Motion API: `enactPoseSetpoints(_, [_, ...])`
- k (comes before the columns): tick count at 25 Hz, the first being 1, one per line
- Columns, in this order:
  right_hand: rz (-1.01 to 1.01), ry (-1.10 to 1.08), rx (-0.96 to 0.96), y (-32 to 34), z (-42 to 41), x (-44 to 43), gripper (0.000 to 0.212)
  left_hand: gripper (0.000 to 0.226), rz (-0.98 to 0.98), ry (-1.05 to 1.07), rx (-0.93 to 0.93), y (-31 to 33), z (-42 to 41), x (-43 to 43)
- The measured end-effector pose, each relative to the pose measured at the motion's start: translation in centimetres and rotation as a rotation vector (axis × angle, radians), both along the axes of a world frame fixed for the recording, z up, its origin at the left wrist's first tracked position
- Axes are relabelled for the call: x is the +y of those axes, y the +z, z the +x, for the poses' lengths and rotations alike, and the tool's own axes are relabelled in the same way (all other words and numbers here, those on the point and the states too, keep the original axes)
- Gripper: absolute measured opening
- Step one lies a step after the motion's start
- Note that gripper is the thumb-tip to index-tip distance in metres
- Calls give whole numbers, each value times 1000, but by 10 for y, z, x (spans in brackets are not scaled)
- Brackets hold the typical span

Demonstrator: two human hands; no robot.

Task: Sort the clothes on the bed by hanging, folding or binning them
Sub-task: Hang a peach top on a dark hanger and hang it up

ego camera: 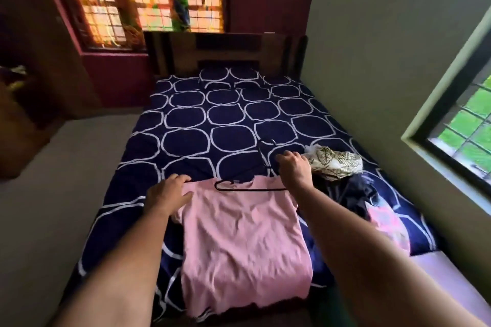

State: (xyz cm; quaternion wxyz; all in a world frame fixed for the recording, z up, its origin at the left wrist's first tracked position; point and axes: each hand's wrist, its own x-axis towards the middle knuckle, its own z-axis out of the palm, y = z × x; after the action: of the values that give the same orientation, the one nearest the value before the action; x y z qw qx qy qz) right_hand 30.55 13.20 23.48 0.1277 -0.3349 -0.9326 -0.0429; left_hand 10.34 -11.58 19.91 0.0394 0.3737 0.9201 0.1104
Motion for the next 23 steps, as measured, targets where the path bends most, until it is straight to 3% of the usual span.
enactPoseSetpoints(6, [-38, 23, -27, -17, -45, -10, 27, 45, -14, 3, -28, -16, -28, -1])
enactPoseSetpoints(14, [-66, 84, -107, -41, -72, 60, 33, 45, -73, 25, -59, -43, -47, 57])
enactPoseSetpoints(23, [-343, -37, -188, -114, -90, 128, 27, 48, -199, 53, -165, -120, -64, 108])
